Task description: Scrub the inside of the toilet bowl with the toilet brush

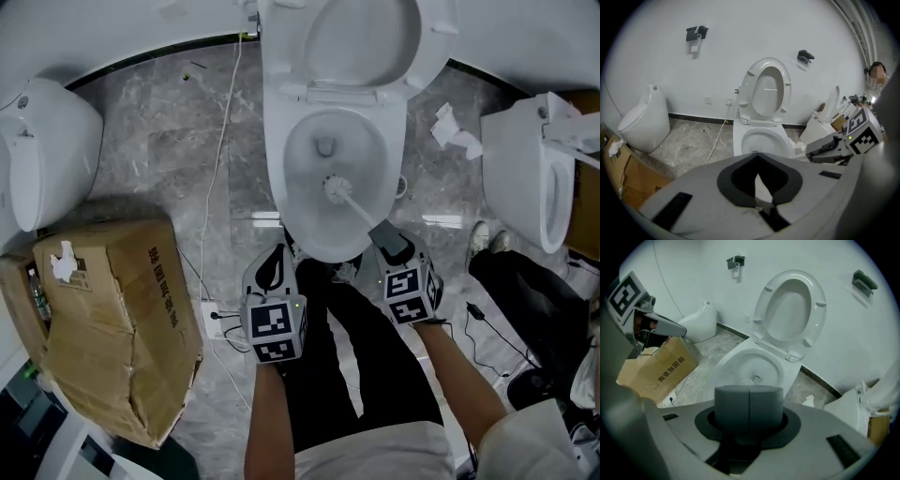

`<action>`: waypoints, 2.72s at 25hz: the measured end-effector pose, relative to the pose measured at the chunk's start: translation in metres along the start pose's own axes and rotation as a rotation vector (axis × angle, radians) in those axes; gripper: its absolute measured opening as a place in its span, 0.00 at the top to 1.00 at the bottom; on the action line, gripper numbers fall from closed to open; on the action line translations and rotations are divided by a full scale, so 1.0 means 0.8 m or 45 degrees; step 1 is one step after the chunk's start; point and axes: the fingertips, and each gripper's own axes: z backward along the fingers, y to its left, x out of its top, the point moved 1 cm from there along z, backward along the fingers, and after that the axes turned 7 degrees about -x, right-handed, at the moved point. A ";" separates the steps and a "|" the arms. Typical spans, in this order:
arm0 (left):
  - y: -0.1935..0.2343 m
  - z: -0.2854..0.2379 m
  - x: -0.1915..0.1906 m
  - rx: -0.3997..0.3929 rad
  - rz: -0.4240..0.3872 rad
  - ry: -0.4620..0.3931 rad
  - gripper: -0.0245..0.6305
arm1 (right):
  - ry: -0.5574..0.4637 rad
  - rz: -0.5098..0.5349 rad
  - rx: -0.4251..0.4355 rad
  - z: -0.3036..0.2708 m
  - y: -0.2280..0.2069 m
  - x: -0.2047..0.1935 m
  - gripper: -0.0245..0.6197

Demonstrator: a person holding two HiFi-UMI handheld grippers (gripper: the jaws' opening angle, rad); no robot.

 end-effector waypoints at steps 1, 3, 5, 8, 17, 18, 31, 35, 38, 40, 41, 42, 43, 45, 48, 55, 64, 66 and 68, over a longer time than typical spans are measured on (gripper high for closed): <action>-0.001 -0.003 0.002 -0.008 -0.012 0.005 0.93 | 0.000 0.015 0.005 -0.006 0.000 0.000 0.69; -0.002 -0.010 0.005 -0.023 -0.040 0.016 0.93 | 0.009 0.026 0.023 -0.018 0.002 -0.001 0.69; -0.001 -0.014 0.007 -0.034 -0.057 0.026 0.93 | 0.021 0.025 0.041 -0.029 0.006 -0.002 0.69; -0.002 -0.021 0.008 -0.061 -0.072 0.055 0.93 | 0.032 0.021 0.048 -0.039 0.010 -0.005 0.69; 0.023 -0.027 0.020 -0.053 -0.125 0.086 0.93 | 0.075 0.016 0.091 -0.053 0.034 -0.009 0.69; 0.025 -0.029 0.023 -0.049 -0.129 0.082 0.93 | 0.076 0.032 0.098 -0.056 0.037 -0.008 0.69; 0.028 -0.042 0.035 -0.065 -0.131 0.066 0.93 | 0.055 0.099 0.136 -0.067 0.050 0.011 0.69; 0.034 -0.043 0.035 -0.067 -0.122 0.073 0.93 | 0.045 0.096 0.136 -0.073 0.052 0.023 0.69; 0.041 -0.043 0.033 -0.069 -0.114 0.090 0.93 | 0.039 0.095 0.138 -0.079 0.055 0.033 0.69; 0.044 -0.045 0.033 -0.071 -0.103 0.099 0.93 | 0.039 0.089 0.139 -0.083 0.054 0.039 0.69; 0.046 -0.046 0.034 -0.071 -0.096 0.098 0.93 | 0.038 0.082 0.140 -0.085 0.054 0.041 0.69; 0.048 -0.047 0.035 -0.072 -0.091 0.100 0.93 | 0.038 0.075 0.142 -0.086 0.053 0.044 0.69; 0.050 -0.049 0.035 -0.074 -0.090 0.105 0.93 | 0.038 0.067 0.143 -0.088 0.052 0.047 0.69; 0.052 -0.054 0.037 -0.084 -0.096 0.116 0.93 | 0.038 0.053 0.143 -0.092 0.051 0.052 0.69; 0.053 -0.068 0.048 -0.102 -0.136 0.111 0.93 | 0.031 0.034 0.132 -0.098 0.047 0.063 0.69; 0.046 -0.094 0.075 -0.142 -0.163 0.095 0.93 | 0.035 -0.050 0.119 -0.106 0.048 0.080 0.69; 0.033 -0.119 0.091 -0.246 -0.227 0.122 0.93 | 0.030 -0.137 0.101 -0.117 0.045 0.103 0.69; 0.035 -0.123 0.095 -0.247 -0.226 0.120 0.93 | 0.031 -0.142 0.102 -0.121 0.041 0.106 0.69; 0.036 -0.127 0.100 -0.250 -0.229 0.123 0.93 | 0.028 -0.163 0.099 -0.126 0.036 0.110 0.69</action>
